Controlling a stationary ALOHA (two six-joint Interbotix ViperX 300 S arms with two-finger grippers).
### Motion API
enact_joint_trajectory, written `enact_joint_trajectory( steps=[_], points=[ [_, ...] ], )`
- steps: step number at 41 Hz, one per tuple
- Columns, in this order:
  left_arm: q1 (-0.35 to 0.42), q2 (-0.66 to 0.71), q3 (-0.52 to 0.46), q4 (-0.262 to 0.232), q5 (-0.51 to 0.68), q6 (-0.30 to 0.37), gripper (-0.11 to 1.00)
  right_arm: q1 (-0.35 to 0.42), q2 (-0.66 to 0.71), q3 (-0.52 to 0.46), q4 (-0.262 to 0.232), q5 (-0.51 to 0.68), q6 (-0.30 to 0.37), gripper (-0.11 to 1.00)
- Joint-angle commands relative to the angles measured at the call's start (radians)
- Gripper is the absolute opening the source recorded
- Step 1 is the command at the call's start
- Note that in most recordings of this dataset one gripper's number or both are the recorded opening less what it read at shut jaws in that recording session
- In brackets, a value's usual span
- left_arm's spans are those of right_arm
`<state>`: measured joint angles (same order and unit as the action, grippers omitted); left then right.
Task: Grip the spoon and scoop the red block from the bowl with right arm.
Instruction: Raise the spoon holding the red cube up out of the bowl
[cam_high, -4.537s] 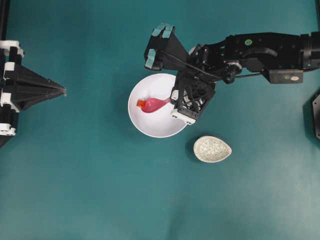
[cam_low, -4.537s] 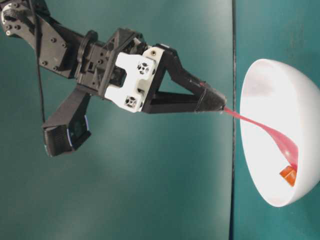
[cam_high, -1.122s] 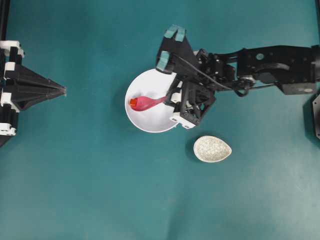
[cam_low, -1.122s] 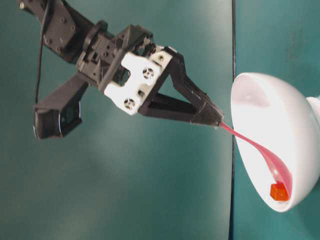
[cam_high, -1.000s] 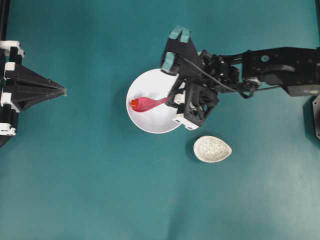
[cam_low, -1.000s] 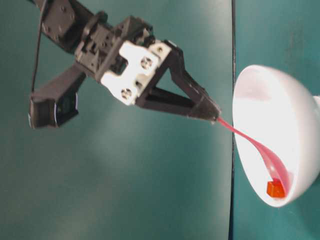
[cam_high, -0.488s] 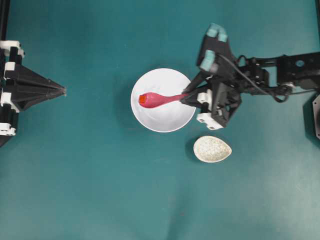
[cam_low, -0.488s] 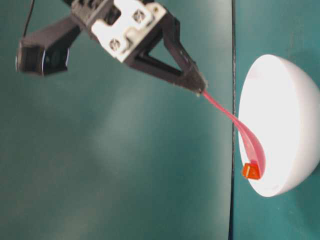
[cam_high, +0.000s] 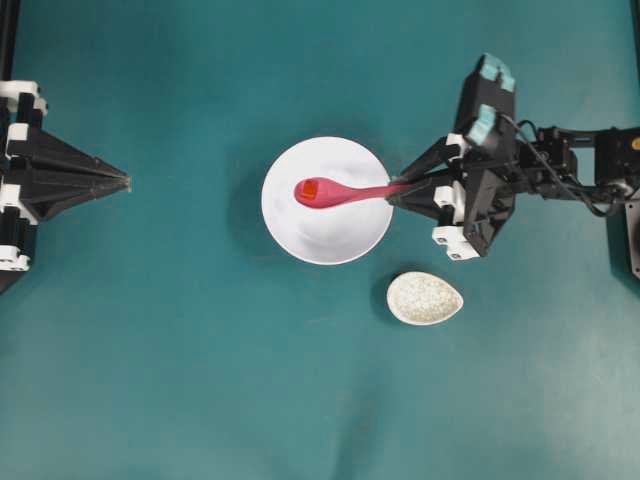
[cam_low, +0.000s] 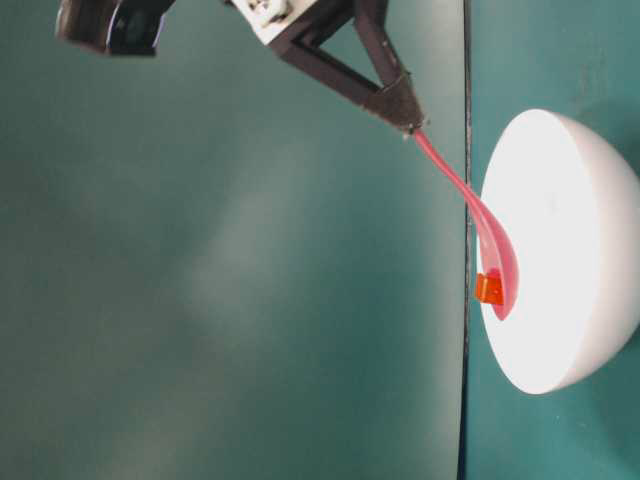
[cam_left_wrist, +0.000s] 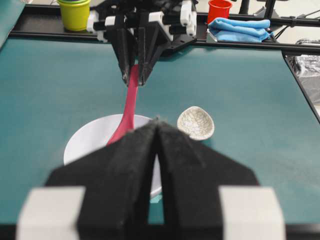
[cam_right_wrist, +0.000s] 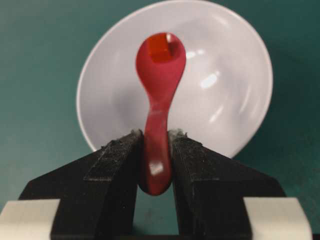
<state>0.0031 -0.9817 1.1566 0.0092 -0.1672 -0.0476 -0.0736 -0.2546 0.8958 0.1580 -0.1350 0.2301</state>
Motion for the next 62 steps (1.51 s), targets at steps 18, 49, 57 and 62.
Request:
enact_joint_trajectory(
  steps=[18,49,57,62],
  points=[
    [-0.008,-0.012,-0.031,0.003,-0.002,0.000,0.01,0.014,-0.127,-0.014,0.035,-0.104,-0.002,0.26],
    [-0.037,-0.018,-0.032,0.003,0.051,0.002,0.01,0.002,-0.233,-0.110,0.031,0.127,-0.006,0.26],
    [-0.037,-0.018,-0.032,0.003,0.051,0.002,0.01,0.000,-0.233,-0.110,0.031,0.123,-0.006,0.26],
    [-0.037,-0.018,-0.031,0.003,0.052,0.002,0.01,0.002,-0.233,-0.110,0.031,0.123,-0.006,0.26]
  ],
)
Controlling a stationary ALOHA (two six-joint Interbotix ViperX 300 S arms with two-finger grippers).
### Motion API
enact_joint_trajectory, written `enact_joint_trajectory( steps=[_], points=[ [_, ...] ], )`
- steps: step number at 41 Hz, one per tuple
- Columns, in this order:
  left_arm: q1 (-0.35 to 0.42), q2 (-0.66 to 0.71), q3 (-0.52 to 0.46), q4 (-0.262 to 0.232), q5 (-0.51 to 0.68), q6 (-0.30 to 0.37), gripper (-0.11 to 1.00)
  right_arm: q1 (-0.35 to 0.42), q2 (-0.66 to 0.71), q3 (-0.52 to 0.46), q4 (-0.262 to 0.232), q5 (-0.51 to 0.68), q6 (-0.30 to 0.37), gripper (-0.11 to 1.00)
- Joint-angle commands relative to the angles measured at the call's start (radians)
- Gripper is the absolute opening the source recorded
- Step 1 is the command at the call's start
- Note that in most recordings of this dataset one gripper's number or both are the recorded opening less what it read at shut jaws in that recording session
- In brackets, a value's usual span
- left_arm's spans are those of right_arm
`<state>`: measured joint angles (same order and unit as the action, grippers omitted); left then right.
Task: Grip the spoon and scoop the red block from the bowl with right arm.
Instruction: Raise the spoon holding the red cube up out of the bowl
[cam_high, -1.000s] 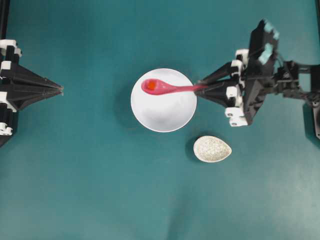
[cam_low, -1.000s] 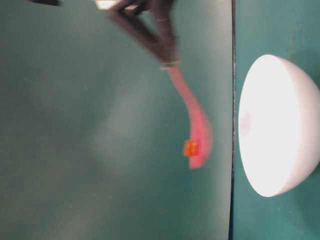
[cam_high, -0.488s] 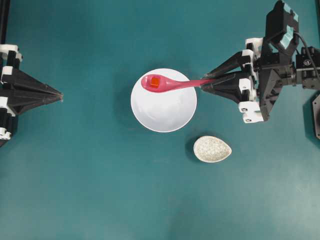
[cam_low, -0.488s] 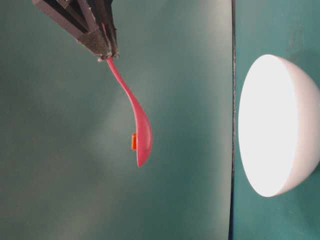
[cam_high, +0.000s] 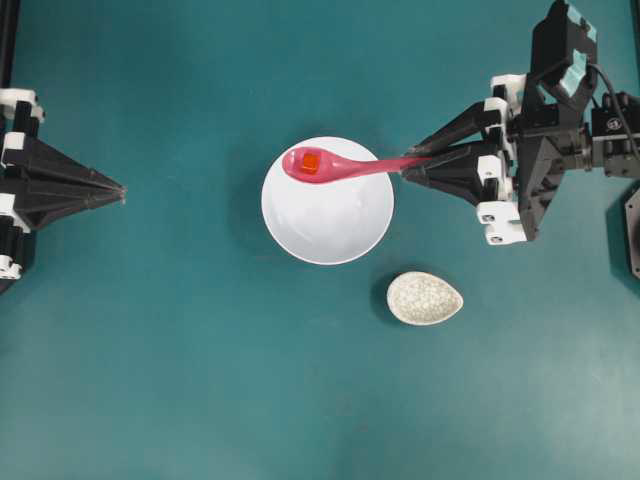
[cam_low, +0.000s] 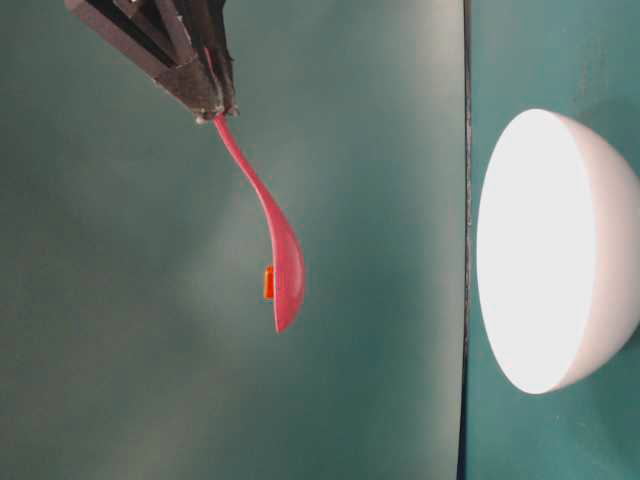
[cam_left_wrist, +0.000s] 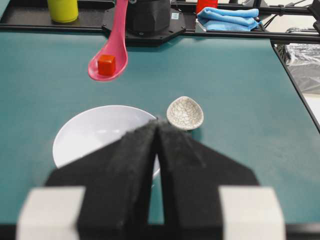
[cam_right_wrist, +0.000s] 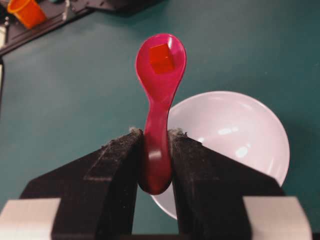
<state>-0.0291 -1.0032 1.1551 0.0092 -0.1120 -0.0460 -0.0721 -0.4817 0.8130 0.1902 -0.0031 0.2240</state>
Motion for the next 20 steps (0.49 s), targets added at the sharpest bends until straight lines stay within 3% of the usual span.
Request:
enact_joint_trajectory(
  steps=[1,20],
  points=[
    [-0.005,0.003,-0.029,0.003,-0.002,0.000,0.01,-0.002,-0.006,-0.029,-0.002,-0.009,0.000,0.26],
    [-0.005,0.003,-0.031,0.003,0.018,0.003,0.01,-0.021,0.000,-0.031,-0.002,-0.012,0.000,0.26]
  ],
)
